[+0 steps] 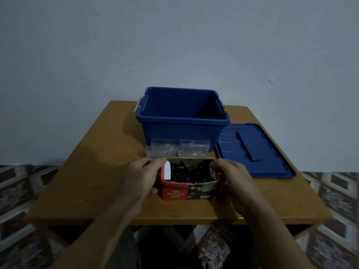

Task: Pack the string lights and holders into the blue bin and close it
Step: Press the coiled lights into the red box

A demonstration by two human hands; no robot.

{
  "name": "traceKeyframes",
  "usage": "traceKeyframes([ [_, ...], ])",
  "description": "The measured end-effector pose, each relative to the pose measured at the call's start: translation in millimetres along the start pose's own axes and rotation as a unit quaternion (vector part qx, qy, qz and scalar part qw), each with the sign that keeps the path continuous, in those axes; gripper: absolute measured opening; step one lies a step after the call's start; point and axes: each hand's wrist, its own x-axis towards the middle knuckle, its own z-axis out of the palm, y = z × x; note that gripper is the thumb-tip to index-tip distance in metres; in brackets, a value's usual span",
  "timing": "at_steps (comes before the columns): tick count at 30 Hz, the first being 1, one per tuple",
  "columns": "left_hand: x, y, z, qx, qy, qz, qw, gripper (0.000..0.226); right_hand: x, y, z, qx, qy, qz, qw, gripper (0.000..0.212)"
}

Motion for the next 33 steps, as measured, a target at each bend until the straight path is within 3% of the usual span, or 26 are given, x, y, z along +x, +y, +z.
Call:
traceKeyframes([
  [6,-11.4,-6.3,-2.2,0.001,-0.035,0.009,0.999,0.029,-15.0,9.6,-12.0,0.004,-0.035,-0.002,0.999,0.024],
  [13,-18.7,-7.1,3.5,-0.029,-0.07,0.034,0.997,0.019,-24.7,11.6,-18.2,0.071,-0.018,-0.041,0.996,0.013],
  [21,-1.2,9.7,16.5,-0.06,-0.019,0.066,0.996,0.01,-5.7,7.3,-7.1,0.067,0.03,-0.138,0.988,0.014],
  [24,1.3,14.2,15.8,-0.093,-0.017,0.066,0.993,0.017,-0.6,8.7,-1.3,0.082,0.056,-0.168,0.981,0.02],
  [27,-2.9,9.8,7.7,-0.133,-0.054,0.096,0.985,0.027,-5.3,12.3,-0.8,0.099,0.058,-0.178,0.977,0.025],
  [33,-17.5,-10.1,-7.3,-0.067,-0.139,0.187,0.97,0.033,-21.2,29.3,-6.1,0.151,-0.015,-0.19,0.97,0.026],
])
